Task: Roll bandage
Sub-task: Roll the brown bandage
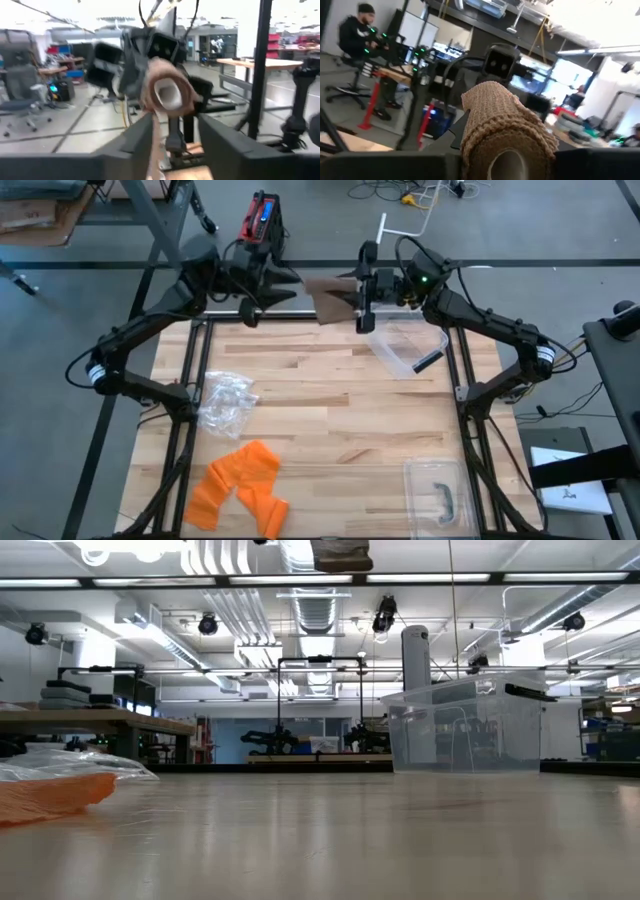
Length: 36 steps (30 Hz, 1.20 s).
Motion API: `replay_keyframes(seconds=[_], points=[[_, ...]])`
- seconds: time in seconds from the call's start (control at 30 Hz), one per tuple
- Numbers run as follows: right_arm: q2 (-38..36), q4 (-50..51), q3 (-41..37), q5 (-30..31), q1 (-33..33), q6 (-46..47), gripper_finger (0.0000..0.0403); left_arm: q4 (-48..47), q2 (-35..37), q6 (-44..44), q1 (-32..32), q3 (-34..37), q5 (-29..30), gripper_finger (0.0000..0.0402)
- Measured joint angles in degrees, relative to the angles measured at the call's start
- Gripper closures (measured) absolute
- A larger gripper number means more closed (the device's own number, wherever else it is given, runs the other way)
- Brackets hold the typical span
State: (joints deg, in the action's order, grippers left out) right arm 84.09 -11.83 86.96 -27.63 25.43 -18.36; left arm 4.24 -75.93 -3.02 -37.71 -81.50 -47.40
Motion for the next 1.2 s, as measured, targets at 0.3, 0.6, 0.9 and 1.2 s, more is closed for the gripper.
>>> replay_keyframes(seconds=[0.3,0.6,0.9,1.2], points=[[0.4,0.7,0.0,-1.3,0.0,6.0,0.0318,5.9,-2.7,-4.6,1.0,0.0,-0.6,0.0087],[0.4,3.6,0.0,-1.3,0.0,7.0,0.032,9.4,-5.6,-5.5,2.5,0.0,-1.7,0.0078],[0.4,4.0,0.0,-1.3,0.0,9.3,0.032,10.1,-6.4,-3.3,4.0,0.0,0.5,0.0186],[1.0,1.9,0.1,-0.9,-0.2,23.5,0.0286,10.4,-6.2,3.4,5.9,0.0,6.2,0.0371]])
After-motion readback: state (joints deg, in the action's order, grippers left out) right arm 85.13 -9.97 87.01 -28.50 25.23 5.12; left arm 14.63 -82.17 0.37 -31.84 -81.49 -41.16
